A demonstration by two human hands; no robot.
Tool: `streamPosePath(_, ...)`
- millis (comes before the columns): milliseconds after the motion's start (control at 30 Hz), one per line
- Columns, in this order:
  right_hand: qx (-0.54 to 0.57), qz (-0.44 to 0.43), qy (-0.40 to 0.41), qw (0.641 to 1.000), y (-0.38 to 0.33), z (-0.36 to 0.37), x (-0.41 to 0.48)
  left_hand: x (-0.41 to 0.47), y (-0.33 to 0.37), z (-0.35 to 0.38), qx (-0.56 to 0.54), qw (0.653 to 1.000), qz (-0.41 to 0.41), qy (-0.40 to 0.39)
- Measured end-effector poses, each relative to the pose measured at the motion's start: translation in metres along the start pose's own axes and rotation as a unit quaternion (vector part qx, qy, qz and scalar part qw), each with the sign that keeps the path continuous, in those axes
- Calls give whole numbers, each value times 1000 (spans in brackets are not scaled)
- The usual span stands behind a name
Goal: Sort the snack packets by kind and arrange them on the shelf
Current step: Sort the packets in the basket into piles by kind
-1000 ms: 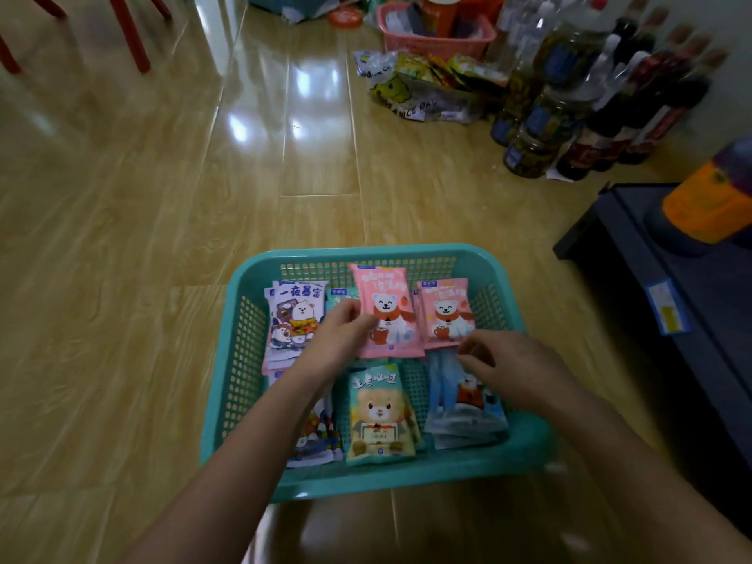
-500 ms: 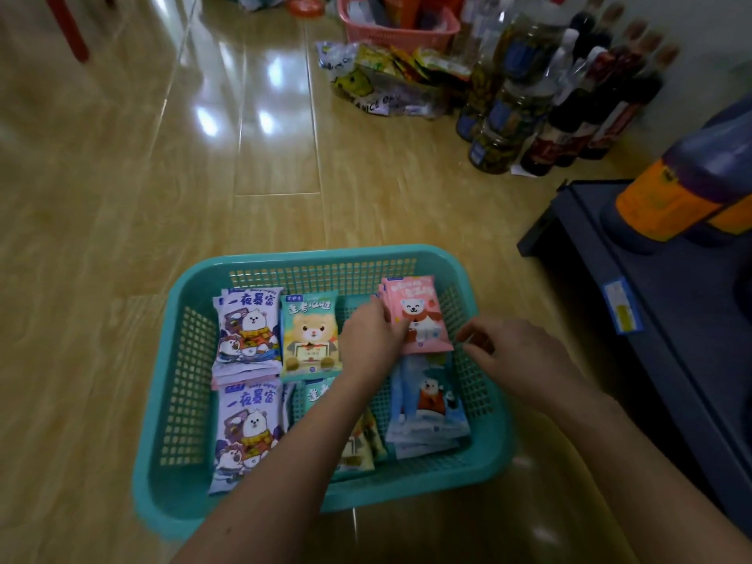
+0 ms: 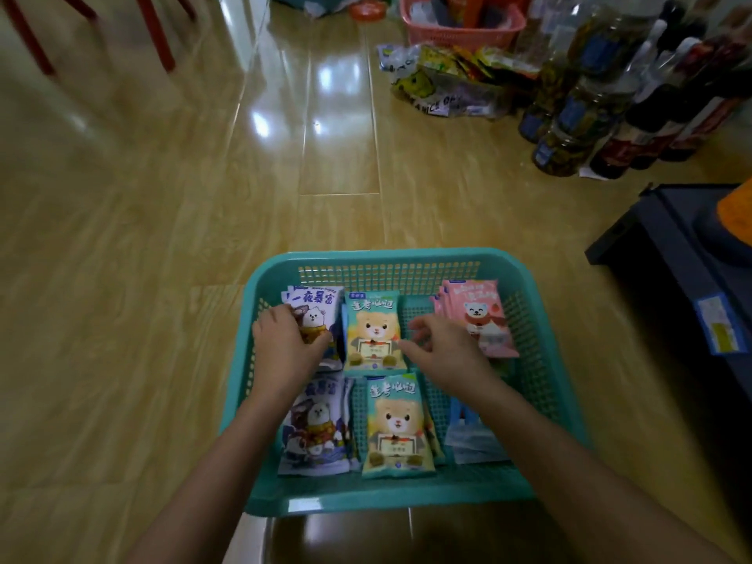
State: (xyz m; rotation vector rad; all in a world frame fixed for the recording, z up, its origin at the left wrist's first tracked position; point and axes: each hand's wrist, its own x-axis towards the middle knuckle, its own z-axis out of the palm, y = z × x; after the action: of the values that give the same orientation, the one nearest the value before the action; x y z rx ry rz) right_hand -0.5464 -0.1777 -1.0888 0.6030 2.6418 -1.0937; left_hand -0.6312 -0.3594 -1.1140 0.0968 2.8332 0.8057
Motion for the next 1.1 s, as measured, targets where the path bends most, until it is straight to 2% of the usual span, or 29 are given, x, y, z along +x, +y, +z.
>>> streamPosePath(300, -40, 52, 35, 997, -16, 35, 25, 14, -7, 5, -5, 999, -24, -30)
streamPosePath(533, -10, 69, 34, 997, -16, 41, 29, 22, -3, 3, -18, 996, -43, -80)
streamPosePath(667, -25, 71, 36, 997, -17, 42, 27, 13, 3, 6, -121, 988, -47, -83)
streamPosePath(767, 4, 77, 36, 996, -17, 37, 24, 3, 7, 0, -248, 962, -46, -103)
streamPosePath(900, 82, 68, 61, 992, -20, 21, 19, -7, 8, -19, -372, 923, -45, -84)
streamPosePath(1100, 243, 56, 52, 967, -19, 1, 0, -23, -8, -44, -436, 895, -49, -76)
